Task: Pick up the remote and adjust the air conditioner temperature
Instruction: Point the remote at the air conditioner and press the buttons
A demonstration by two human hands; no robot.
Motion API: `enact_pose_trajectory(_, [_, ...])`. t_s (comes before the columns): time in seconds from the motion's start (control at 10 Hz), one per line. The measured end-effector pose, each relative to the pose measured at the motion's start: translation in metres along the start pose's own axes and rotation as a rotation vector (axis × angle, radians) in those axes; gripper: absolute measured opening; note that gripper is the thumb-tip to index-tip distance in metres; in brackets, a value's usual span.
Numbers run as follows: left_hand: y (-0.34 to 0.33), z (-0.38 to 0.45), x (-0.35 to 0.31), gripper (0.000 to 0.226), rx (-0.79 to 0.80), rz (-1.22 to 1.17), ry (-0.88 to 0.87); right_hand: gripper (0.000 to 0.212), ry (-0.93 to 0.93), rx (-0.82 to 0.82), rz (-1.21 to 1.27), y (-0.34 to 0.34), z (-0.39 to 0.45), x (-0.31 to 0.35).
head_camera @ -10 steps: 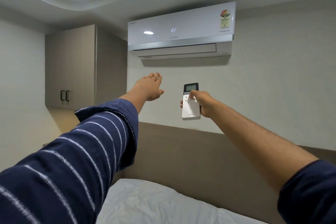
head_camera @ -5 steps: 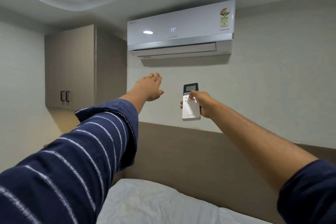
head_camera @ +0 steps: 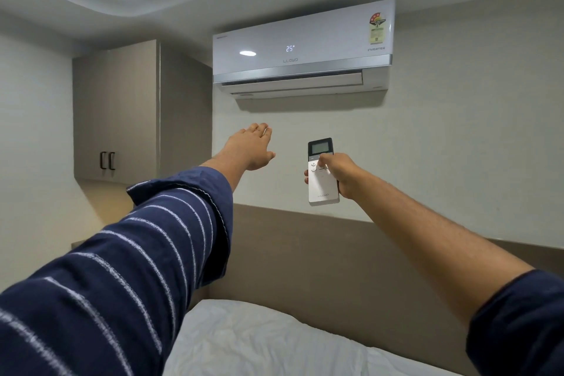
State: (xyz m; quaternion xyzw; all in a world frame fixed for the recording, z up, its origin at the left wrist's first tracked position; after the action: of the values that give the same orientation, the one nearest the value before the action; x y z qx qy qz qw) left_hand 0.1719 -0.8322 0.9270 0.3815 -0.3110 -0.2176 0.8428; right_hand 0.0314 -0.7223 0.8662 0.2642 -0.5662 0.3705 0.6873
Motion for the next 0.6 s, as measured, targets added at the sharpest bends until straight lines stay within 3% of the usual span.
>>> enact_pose_trajectory(0.6, [0.0006, -0.0007, -0.0007, 0.07, 0.002, -0.021, -0.01, 0.029, -0.019, -0.007, 0.048, 0.003, -0.0077, -0.0011])
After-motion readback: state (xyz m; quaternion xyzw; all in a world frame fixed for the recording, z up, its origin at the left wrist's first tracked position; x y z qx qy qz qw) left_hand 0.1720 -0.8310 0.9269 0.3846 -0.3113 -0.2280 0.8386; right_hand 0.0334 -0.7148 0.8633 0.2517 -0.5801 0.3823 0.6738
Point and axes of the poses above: each hand's wrist, its own z-axis towards the middle knuckle, its own y-axis out of the back of the hand, x = y × z, the point moved 8 cm from there along z, towards the middle knuckle, and after that the axes turned 4 degrees about z, right-handed, at the moved point
